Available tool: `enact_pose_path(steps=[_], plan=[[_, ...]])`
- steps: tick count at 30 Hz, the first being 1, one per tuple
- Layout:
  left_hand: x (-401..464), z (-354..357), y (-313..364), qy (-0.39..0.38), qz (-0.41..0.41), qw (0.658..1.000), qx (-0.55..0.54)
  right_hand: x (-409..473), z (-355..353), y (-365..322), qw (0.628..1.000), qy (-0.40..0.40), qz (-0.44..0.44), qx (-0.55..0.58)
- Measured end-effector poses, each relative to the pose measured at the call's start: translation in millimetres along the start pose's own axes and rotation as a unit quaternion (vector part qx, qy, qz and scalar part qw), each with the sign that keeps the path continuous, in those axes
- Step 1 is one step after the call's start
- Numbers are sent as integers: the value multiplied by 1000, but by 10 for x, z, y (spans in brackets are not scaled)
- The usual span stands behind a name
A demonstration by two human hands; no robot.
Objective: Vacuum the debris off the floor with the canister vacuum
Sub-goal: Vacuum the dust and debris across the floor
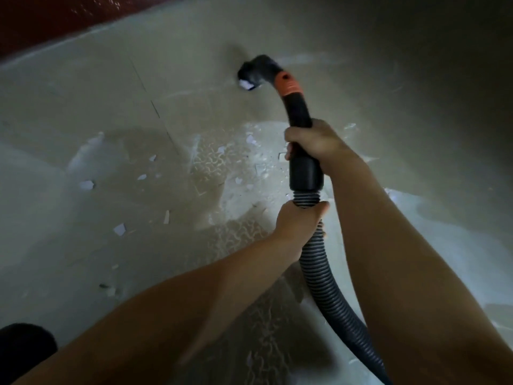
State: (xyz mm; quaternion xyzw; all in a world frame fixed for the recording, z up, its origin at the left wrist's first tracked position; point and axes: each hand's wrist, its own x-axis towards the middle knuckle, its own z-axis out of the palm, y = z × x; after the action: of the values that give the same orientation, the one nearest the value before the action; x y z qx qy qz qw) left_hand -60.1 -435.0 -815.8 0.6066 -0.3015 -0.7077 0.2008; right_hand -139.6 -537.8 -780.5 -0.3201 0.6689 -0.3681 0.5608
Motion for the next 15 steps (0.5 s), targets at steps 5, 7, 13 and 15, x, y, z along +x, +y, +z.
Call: enact_pose_path(steps=[5,7,13,15], plan=[[26,237,216,-70,6,997,20,82,-453,-45,994,91,7,52],[91,377,399,-104,-4,993,56,145,-793,-32,974,199,24,106],[339,371,563,-71,-9,996,62,365,-799,-52,954,249,20,163],[353,240,425,-13,1,999,41,406,-473,-95,978,172,7,121]])
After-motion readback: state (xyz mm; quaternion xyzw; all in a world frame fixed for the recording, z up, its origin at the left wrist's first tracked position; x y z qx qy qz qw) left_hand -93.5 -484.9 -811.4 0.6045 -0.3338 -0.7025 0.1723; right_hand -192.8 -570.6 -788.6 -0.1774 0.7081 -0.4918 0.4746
